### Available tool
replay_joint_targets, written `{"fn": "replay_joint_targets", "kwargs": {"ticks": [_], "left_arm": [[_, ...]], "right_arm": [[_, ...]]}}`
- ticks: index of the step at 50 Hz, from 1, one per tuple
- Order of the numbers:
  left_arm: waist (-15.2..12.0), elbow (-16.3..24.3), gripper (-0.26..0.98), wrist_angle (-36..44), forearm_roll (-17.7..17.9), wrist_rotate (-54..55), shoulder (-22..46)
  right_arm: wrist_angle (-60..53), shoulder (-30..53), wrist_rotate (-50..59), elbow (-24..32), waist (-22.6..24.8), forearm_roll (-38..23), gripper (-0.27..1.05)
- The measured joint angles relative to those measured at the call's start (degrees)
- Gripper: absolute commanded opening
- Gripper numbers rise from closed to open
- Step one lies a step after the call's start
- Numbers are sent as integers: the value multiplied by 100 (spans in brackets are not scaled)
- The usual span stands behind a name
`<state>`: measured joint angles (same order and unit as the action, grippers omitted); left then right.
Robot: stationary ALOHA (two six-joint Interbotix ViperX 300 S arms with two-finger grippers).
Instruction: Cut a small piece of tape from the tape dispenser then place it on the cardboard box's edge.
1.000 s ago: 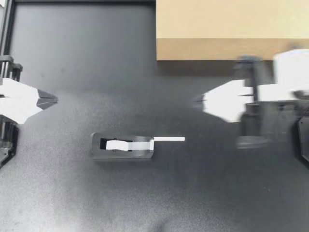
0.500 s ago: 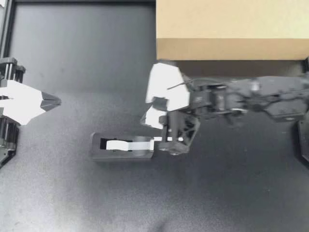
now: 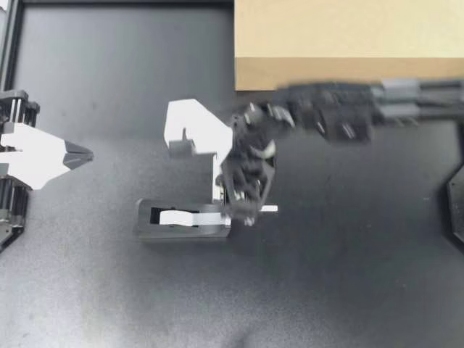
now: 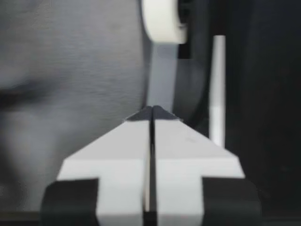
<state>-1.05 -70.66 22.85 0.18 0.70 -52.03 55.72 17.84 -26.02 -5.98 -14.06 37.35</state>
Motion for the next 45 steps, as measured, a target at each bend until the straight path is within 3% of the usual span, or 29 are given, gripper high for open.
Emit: {"fn": "replay_joint_targets", "kwargs": {"ticks": [7, 21, 45], "left_arm": [[0, 0, -10, 0, 0, 9, 0], [0, 0, -10, 0, 0, 9, 26], [0, -79, -10, 0, 0, 9, 123]], "right_arm": [[729, 431, -281, 343, -396, 624, 3], [1239, 984, -290, 844, -501, 650, 44], [1406, 1450, -255, 1020, -501, 1002, 44]]}}
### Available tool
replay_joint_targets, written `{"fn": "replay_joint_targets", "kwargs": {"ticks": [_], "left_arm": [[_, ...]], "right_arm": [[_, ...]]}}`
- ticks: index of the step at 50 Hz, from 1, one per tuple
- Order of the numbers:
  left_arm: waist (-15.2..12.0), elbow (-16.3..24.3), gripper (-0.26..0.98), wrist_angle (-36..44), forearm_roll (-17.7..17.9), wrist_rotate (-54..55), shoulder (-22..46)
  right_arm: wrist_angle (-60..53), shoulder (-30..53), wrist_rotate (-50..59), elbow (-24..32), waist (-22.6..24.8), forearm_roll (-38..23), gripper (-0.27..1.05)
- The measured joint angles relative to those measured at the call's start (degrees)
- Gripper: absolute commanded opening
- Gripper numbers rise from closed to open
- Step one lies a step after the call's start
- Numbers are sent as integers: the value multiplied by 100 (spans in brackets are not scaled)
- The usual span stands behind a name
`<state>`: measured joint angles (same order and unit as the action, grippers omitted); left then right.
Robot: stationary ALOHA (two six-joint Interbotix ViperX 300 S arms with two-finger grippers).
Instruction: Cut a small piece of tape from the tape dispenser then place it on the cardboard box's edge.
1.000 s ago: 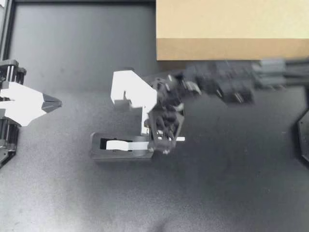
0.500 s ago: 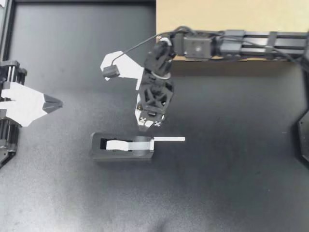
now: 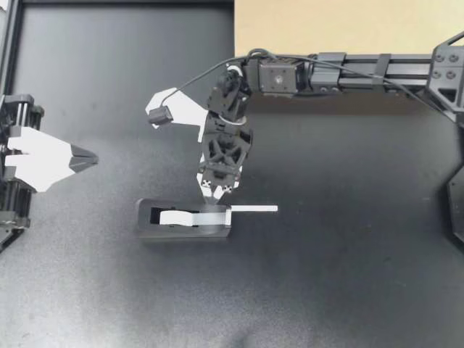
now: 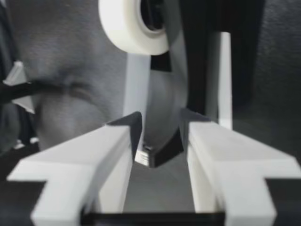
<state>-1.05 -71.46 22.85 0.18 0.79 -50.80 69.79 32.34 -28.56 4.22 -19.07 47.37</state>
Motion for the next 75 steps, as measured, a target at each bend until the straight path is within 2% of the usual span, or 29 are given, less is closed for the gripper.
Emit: {"fn": "replay_joint_targets", "kwargs": {"ticks": [39, 60, 75], "left_arm": [[0, -26, -10, 0, 0, 0, 0], [0, -26, -10, 0, 0, 0, 9], [0, -26, -10, 0, 0, 9, 0]], "right_arm": [[193, 123, 44, 0, 255, 123, 43], [149, 123, 176, 0, 246, -97, 6], [132, 44, 272, 0, 255, -105, -2]]}}
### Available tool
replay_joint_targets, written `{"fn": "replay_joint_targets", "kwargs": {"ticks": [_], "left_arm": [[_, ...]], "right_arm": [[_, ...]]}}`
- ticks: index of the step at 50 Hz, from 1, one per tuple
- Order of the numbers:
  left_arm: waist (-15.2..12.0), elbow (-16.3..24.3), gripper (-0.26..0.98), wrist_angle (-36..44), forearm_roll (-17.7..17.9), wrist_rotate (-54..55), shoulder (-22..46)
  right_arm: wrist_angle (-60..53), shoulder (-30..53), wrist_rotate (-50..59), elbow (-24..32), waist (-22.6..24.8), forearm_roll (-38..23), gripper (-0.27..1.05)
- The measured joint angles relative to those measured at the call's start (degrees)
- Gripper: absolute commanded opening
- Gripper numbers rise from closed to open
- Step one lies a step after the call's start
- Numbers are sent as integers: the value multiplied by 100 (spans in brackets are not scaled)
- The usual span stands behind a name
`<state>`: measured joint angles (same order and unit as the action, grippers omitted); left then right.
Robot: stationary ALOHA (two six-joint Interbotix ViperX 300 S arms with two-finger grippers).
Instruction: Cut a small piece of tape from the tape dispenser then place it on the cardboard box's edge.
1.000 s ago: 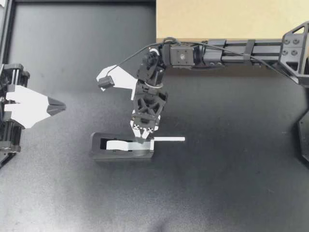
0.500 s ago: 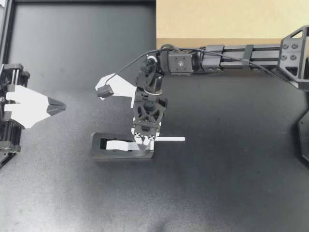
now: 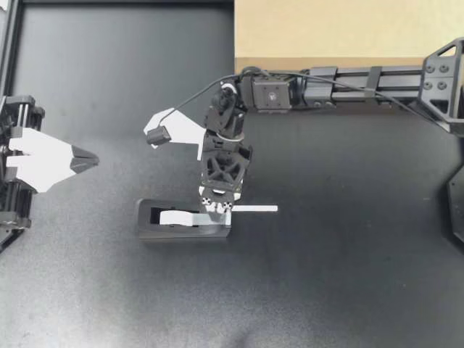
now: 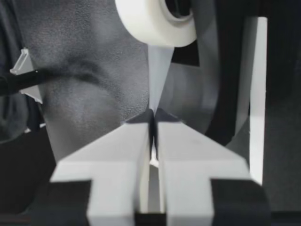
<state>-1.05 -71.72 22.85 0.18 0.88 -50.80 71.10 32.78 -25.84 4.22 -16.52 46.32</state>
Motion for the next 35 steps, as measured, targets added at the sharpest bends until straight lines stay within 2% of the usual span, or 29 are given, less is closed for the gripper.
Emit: {"fn": "replay_joint_targets", "kwargs": {"ticks": [15, 35], "left_arm": [[0, 0, -10, 0, 0, 0, 0], [0, 0, -10, -9, 0, 18, 9]], "right_arm": [[-26, -316, 18, -44, -9, 70, -2], [-246, -694, -9, -782, 0, 79, -2]]}}
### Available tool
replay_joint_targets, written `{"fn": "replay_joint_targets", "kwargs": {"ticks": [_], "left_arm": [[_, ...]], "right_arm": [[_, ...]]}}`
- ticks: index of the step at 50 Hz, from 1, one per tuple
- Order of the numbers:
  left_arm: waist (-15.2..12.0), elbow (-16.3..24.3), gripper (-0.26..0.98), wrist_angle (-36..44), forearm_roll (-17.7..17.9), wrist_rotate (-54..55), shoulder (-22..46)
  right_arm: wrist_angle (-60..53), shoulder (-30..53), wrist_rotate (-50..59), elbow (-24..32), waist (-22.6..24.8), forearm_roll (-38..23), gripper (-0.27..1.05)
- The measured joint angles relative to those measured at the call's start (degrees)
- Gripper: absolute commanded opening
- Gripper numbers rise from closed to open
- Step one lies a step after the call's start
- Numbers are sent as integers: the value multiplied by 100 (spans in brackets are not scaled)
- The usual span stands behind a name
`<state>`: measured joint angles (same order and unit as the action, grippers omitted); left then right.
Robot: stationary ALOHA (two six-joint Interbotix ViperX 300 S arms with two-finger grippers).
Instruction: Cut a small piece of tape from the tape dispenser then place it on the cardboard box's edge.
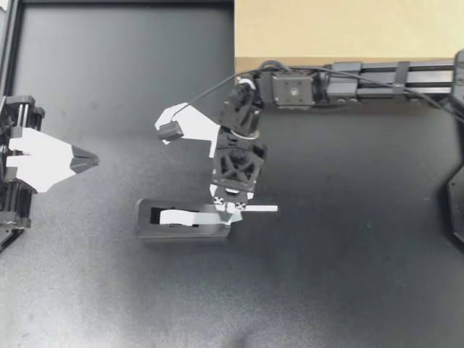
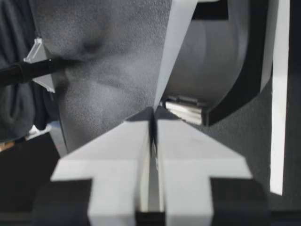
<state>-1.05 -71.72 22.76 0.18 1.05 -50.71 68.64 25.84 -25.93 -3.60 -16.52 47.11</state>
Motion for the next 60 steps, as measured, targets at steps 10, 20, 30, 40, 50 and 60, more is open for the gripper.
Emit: {"fn": "replay_joint_targets", "kwargs": {"ticks": [10, 20, 30, 40, 50, 60], "left_arm": [[0, 0, -10, 9, 0, 18, 0], [0, 0, -10, 9, 0, 9, 0], [0, 0, -10, 9, 0, 9, -9], [9, 0, -10, 9, 0, 9, 0], [0, 0, -10, 9, 0, 18, 9], [0, 0, -10, 9, 0, 9, 79]], "right_arm": [[-114, -158, -18, -272, -9, -26, -2], [-220, -281, -53, -466, -70, -26, -2], [-246, -299, -62, -563, -79, -35, -2], [-352, -308, -70, -677, -79, -26, -2], [-668, -308, -105, -888, -79, 0, -2], [-1020, -299, -105, -1020, -79, 9, -2]]}}
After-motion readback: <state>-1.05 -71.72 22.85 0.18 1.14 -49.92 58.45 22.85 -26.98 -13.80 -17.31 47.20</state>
